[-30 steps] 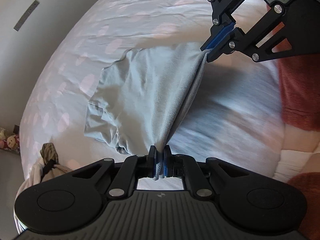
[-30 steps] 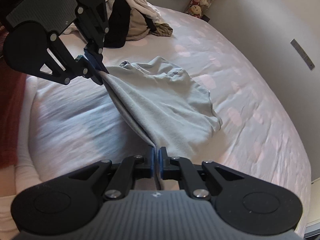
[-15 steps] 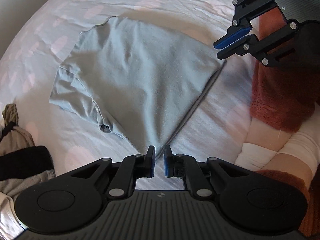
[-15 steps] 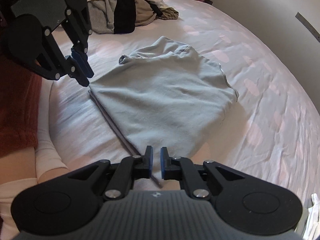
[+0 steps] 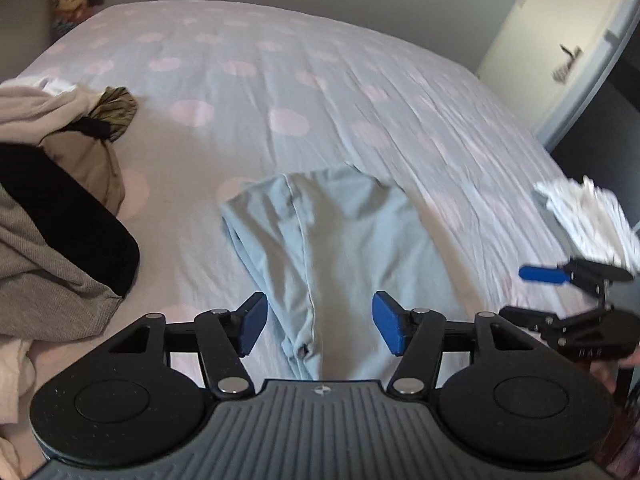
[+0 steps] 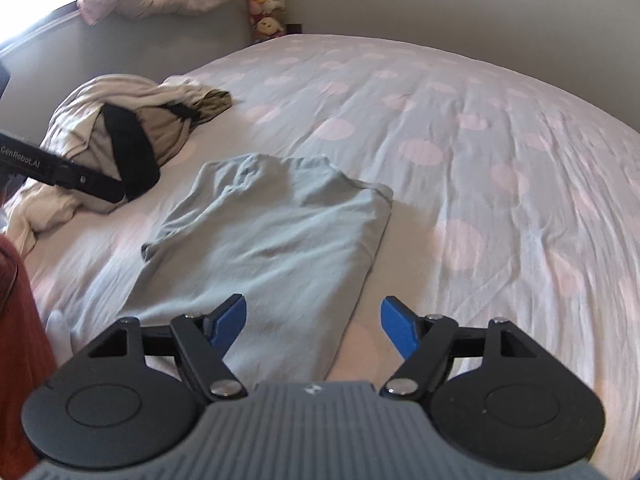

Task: Fold clothes
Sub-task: 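Grasp the folded shirt's end with both grippers side by side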

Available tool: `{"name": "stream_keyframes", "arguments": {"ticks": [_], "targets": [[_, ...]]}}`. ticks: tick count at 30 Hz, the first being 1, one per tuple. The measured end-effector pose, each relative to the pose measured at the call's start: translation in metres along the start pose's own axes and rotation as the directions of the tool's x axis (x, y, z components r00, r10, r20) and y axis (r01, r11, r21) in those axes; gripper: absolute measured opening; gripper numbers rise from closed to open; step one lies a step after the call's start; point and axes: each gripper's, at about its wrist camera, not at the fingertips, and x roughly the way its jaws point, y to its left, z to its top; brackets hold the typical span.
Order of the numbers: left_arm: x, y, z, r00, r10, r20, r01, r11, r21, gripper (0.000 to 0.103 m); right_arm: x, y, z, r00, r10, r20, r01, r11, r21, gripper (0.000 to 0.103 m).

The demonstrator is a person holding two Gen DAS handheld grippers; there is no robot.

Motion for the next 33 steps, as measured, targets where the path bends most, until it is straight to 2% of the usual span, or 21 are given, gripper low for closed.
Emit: {"name": "stream_keyframes", "arguments": {"ticks": [2,5,10,15,22,24,33], "targets": [[0.008,0.014,0.009,0.999,0.002,0.038,0.002,0.994,-0.110,0.061,0.009,-0.012,0.006,1.000,0.001,0.011,-0.002,0.996,0.090,0.077],[0.030,0.030,0.014,0.998,0.038,0.052,-0.027,0.980,-0.196,0.061,0.025,-0.025,0.012,1.000,0.004,0.027,-0.009,0.979,0.204,0.077],[0.053,0.046,0.012,0.988,0.081,0.129,-0.046,0.966,-0.255,0.061,0.054,-0.036,0.013,0.997,-0.011,0.071,-0.010,0.955,0.297,0.077],[0.076,0.055,0.004,0.981,0.031,0.190,0.020,0.965,-0.261,0.061,0.080,-0.049,0.004,0.992,-0.010,0.126,-0.039,0.925,0.379,0.077],[0.102,0.076,0.000,0.989,0.020,0.149,0.031,0.944,-0.329,0.061,0.108,-0.069,-0.001,0.991,0.051,0.125,-0.103,0.884,0.456,0.073],[0.106,0.077,0.000,0.987,0.012,0.158,0.040,0.945,-0.324,0.061,0.118,-0.072,-0.003,0.992,0.061,0.111,-0.107,0.877,0.469,0.067],[0.122,0.072,0.005,0.988,-0.003,0.154,0.041,0.968,-0.246,0.058,0.137,-0.078,-0.001,0.989,0.080,0.127,-0.130,0.877,0.462,0.059]]}}
